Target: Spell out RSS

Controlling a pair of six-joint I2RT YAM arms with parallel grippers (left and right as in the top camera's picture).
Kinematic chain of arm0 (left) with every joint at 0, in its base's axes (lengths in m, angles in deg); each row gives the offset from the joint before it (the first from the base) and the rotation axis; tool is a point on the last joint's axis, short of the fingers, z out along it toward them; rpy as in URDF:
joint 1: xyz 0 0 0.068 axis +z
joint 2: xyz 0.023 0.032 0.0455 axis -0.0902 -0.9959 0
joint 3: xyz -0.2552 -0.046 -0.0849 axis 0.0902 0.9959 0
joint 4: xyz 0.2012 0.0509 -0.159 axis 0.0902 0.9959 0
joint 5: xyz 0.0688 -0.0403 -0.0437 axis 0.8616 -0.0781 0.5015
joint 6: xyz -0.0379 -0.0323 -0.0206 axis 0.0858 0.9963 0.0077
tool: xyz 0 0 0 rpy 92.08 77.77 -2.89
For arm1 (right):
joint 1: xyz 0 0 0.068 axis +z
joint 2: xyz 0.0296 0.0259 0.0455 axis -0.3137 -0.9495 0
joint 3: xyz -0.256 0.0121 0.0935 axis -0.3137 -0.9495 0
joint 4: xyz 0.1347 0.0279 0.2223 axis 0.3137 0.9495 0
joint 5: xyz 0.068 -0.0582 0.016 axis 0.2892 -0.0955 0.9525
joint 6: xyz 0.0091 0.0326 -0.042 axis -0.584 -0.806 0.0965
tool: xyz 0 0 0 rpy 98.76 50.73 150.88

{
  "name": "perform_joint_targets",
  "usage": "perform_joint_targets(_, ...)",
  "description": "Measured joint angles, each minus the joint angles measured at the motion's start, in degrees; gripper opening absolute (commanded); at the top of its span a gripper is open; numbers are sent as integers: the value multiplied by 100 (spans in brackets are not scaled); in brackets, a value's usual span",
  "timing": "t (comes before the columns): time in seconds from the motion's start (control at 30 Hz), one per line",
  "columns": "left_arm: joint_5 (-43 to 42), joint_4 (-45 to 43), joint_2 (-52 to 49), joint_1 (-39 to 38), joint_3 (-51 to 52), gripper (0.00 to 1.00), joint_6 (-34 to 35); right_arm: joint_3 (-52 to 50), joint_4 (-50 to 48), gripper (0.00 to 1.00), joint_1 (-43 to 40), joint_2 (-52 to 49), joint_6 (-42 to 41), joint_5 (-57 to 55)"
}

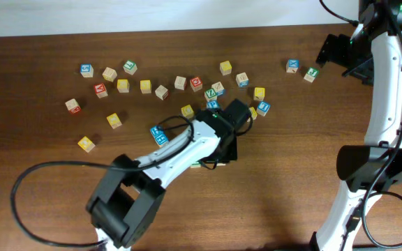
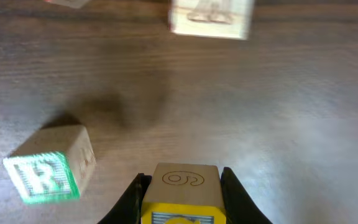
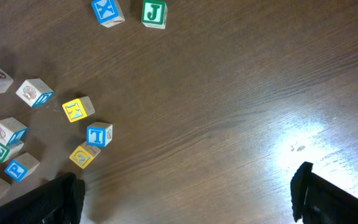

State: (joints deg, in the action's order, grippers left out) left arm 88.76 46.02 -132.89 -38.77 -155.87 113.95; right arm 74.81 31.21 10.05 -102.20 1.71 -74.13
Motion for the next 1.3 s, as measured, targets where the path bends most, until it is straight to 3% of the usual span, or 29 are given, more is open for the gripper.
perform_joint_targets(0.4,474,-238,-525,2,37,19,409,0,-2,98,0,0,2,0)
perform_joint_targets(0.6,634,-149,-538,2,37,33,444,0,0,98,0,0,2,0)
perform_joint_targets(0.73,675,-131,-577,2,31,33,452,0,0,98,0,0,4,0)
perform_joint_targets(0.83,673,-129,-577,2,26,39,455,0,0,98,0,0,2,0)
perform_joint_targets(1.3,662,-103,-675,308,-363,43,205,0,-2,98,0,0,2,0)
